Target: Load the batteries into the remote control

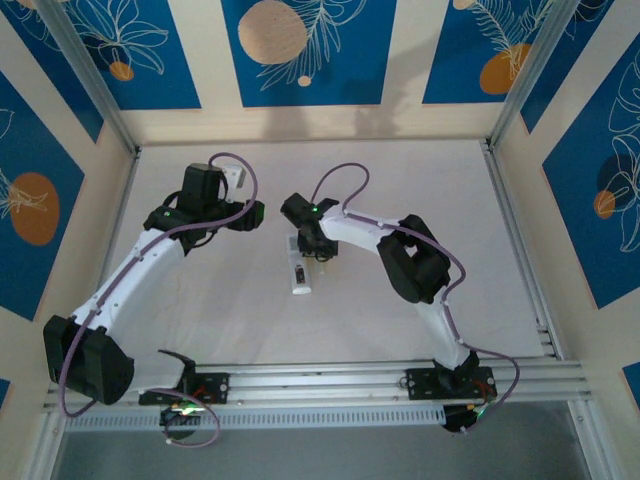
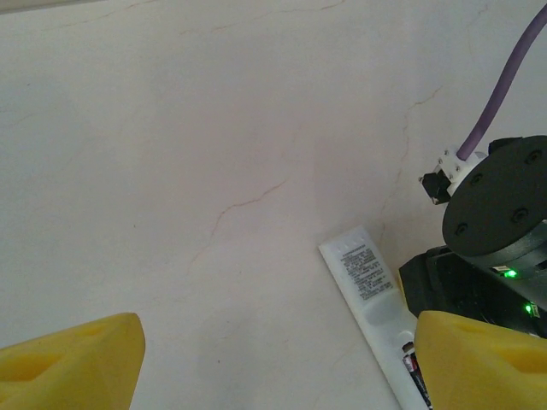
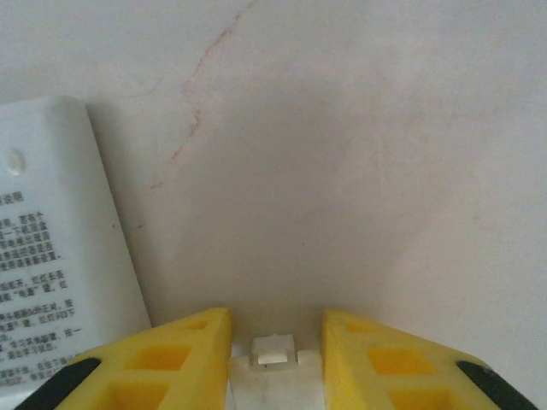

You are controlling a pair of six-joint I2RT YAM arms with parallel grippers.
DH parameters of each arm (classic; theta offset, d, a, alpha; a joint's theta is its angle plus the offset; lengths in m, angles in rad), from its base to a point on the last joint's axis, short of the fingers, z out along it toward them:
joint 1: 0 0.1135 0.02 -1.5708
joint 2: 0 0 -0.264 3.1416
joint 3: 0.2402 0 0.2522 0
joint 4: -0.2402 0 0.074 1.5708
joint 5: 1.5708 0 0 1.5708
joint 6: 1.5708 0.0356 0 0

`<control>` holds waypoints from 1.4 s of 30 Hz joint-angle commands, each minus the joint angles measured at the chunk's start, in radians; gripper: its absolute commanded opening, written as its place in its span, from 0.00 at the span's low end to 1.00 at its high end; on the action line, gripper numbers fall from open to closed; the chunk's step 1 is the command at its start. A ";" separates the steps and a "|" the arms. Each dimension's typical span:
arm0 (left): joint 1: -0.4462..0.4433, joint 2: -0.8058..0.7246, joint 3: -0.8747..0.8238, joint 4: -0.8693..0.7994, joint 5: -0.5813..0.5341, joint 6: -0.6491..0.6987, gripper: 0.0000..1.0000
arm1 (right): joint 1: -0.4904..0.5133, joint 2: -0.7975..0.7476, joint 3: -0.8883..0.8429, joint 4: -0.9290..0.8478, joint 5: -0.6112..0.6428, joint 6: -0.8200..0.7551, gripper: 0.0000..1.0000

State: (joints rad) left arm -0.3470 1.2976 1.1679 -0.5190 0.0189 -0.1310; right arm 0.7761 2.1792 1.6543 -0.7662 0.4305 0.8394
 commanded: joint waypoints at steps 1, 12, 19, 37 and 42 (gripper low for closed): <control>0.011 -0.011 0.012 -0.006 0.018 0.004 0.82 | 0.013 0.029 0.021 -0.030 0.008 -0.004 0.33; 0.011 -0.011 0.011 -0.006 0.014 0.005 0.82 | 0.017 0.022 0.013 -0.023 -0.010 -0.035 0.27; 0.011 -0.005 0.009 -0.004 0.017 0.004 0.82 | 0.013 -0.041 0.010 -0.018 0.007 -0.072 0.22; 0.054 0.030 0.029 -0.044 -0.096 -0.135 0.94 | 0.119 -0.218 -0.067 0.071 0.115 0.082 0.22; 0.094 0.030 0.021 -0.024 -0.053 -0.166 1.00 | 0.131 -0.155 -0.038 0.080 0.107 0.100 0.22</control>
State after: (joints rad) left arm -0.2695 1.3293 1.1702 -0.5407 -0.0490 -0.2577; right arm 0.9016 1.9903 1.5951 -0.6910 0.5137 0.8963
